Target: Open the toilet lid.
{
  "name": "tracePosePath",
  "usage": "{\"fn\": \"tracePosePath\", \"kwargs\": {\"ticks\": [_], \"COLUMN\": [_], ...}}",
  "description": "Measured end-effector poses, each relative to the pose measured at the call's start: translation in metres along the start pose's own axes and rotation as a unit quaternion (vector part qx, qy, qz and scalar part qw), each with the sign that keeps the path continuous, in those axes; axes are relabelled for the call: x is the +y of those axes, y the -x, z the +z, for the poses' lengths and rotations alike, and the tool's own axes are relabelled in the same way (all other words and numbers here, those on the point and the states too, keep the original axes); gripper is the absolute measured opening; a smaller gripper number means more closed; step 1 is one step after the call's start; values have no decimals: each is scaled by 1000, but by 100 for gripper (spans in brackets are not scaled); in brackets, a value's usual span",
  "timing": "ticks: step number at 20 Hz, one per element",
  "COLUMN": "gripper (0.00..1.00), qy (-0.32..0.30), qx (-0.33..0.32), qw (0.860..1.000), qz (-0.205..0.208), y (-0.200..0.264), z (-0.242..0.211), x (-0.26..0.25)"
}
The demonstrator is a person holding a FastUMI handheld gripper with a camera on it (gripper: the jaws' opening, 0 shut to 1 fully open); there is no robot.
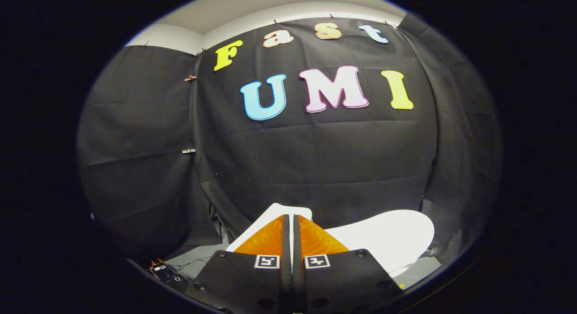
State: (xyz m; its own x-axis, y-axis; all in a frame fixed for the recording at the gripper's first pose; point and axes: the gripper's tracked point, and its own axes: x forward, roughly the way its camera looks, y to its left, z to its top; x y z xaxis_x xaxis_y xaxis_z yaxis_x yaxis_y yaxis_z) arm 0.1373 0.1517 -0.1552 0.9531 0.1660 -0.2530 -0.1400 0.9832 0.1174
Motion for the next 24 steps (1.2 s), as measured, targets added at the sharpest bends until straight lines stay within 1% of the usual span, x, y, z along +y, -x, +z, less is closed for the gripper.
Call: {"fn": "tracePosePath", "kwargs": {"ticks": [4, 10, 11, 12, 13, 15, 16, 17, 19, 24], "gripper": [6, 6, 9, 28, 47, 85, 90, 92, 99, 100], "qy": [-20, -72, -79, -86, -92, -112, -123, -135, -162, -217], "qx": [-6, -14, -18, -20, -17, -13, -8, -2, 14, 56], "qw": [999, 993, 992, 990, 988, 983, 980, 976, 969, 949], "qz": [-28, -90, -93, -112, -126, -146, -158, -168, -185, -223], "y": [14, 32, 37, 43, 39, 44, 46, 49, 49, 52], "z": [5, -1, 1, 0, -5, -14, -22, -30, -52, -116], "x": [-40, -133, -148, -167, -187, -222, -242, -260, -293, -365]}}
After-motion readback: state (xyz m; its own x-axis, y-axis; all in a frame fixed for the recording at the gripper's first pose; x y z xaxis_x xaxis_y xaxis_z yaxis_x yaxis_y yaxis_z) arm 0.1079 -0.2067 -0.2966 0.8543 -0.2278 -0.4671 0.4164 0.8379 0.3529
